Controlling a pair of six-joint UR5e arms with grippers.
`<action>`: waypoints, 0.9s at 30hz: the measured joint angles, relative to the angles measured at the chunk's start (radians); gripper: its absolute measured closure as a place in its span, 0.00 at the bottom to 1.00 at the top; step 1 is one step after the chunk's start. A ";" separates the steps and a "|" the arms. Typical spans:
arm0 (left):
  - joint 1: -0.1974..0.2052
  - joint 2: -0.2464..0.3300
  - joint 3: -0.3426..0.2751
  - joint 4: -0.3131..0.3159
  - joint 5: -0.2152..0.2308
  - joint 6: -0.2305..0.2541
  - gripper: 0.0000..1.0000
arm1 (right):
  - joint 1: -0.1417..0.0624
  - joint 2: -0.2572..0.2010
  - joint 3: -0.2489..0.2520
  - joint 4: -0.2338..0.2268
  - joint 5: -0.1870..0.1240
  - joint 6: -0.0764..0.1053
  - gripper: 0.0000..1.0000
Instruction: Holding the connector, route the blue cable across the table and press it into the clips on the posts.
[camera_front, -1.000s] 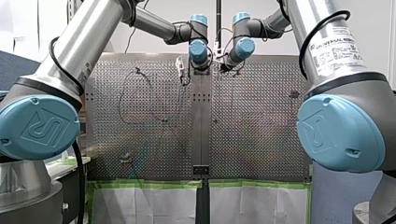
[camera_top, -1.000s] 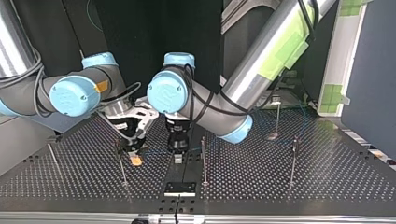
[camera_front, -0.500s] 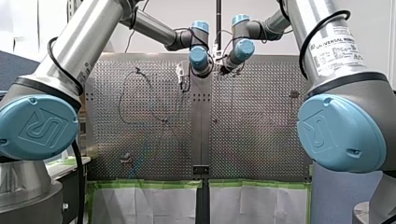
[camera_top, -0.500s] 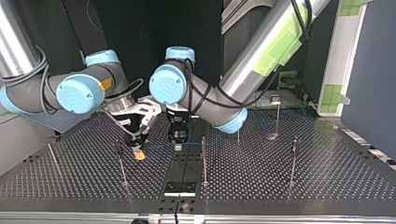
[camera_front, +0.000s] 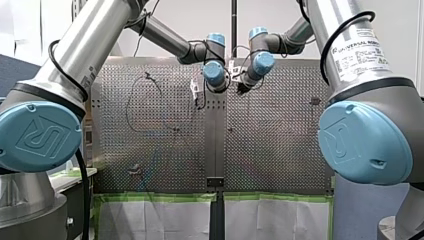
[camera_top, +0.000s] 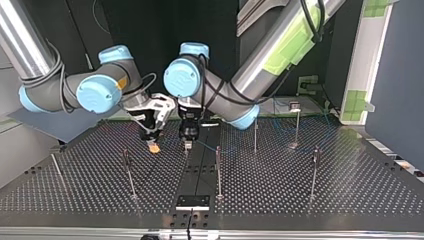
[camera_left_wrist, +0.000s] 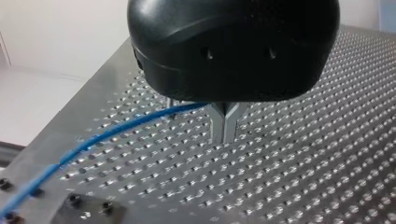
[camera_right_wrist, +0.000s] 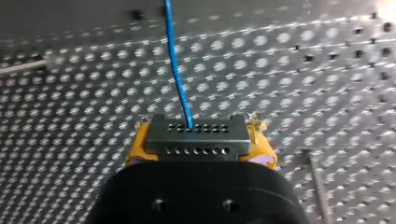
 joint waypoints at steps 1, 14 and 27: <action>0.001 0.000 -0.008 0.008 0.003 -0.002 0.99 | -0.001 0.000 0.011 -0.001 0.004 -0.004 1.00; 0.008 -0.003 -0.122 0.122 0.037 -0.021 0.99 | -0.016 0.001 0.131 -0.071 0.035 -0.020 1.00; 0.015 -0.050 -0.233 0.233 0.084 -0.032 0.99 | -0.015 0.001 0.247 -0.136 0.033 -0.024 1.00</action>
